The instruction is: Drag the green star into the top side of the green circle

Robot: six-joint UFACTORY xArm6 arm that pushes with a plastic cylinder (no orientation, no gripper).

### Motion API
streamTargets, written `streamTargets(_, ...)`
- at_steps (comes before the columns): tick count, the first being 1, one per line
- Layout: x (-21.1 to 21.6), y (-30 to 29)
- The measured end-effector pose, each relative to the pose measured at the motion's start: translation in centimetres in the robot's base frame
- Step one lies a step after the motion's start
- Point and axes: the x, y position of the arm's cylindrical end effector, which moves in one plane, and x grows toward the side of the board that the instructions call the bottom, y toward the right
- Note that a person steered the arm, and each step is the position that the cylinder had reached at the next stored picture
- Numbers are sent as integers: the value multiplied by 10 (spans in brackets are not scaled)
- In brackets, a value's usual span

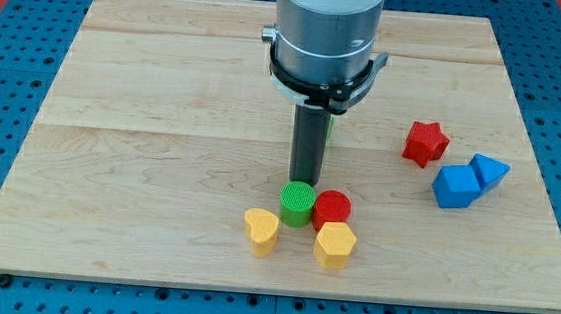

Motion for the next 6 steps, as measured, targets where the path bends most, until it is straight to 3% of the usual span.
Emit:
streamTargets(2,-20,44)
streamTargets(4,-97,49)
streamTargets(5,-125,24)
streamTargets(6,-96,8)
